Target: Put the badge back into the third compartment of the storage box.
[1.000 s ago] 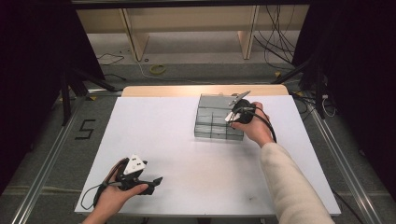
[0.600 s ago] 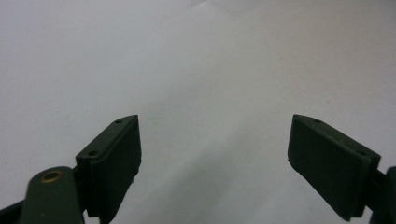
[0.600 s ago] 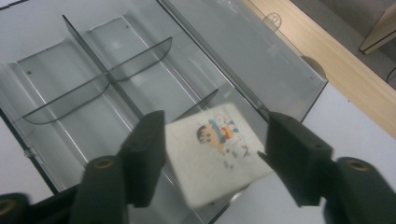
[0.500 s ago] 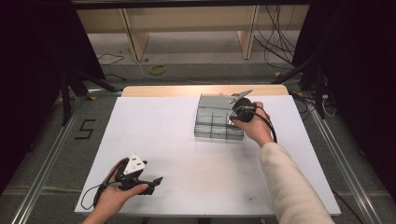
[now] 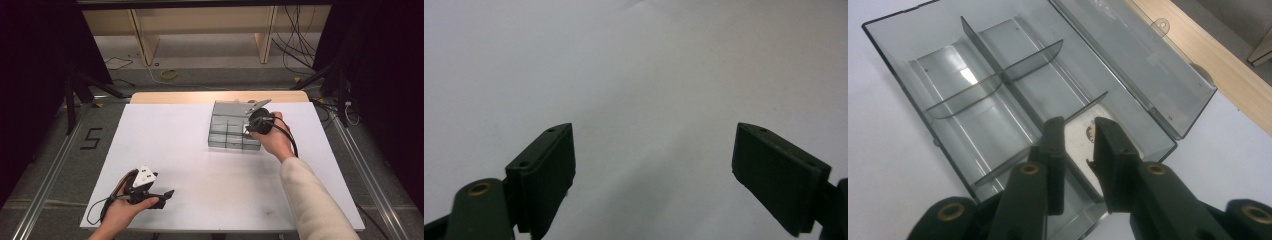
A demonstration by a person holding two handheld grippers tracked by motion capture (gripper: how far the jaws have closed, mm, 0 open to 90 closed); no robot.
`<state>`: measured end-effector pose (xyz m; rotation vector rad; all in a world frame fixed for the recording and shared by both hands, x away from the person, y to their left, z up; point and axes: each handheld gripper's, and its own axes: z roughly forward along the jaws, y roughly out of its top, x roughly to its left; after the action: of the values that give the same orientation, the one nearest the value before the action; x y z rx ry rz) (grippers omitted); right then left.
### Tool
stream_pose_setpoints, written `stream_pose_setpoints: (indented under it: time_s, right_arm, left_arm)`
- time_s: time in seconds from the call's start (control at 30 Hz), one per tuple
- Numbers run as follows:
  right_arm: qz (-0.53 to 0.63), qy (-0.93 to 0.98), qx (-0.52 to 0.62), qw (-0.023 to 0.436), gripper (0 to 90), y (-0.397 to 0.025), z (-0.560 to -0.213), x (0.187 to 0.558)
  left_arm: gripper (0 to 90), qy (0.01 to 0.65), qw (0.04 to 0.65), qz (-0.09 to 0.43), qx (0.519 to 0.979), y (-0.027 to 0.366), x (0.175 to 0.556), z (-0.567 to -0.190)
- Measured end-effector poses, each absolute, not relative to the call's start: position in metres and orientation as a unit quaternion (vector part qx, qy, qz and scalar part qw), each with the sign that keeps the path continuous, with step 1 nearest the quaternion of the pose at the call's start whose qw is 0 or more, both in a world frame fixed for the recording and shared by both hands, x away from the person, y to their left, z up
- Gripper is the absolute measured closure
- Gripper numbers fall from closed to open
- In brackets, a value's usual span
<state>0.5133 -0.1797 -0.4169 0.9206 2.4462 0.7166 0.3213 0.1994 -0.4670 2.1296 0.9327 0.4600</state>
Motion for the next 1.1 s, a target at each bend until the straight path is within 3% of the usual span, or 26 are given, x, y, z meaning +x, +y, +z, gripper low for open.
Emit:
stream_pose_setpoints:
  time_s: [0.13, 0.53, 1.1]
  right_arm:
    - [0.265, 0.880, 0.332, 0.212, 65.5, -0.182, -0.417, 0.505]
    - [0.293, 0.868, 0.345, 0.206, 55.6, -0.193, -0.417, 0.483]
    - [0.336, 0.853, 0.353, 0.188, 47.0, -0.200, -0.414, 0.447]
  left_arm:
    - [17.0, 0.364, 0.375, 0.179, 0.834, 0.199, 0.321, -0.467]
    - [17.0, 0.363, 0.371, 0.180, 0.835, 0.199, 0.321, -0.467]
    - [17.0, 0.364, 0.372, 0.181, 0.834, 0.199, 0.321, -0.467]
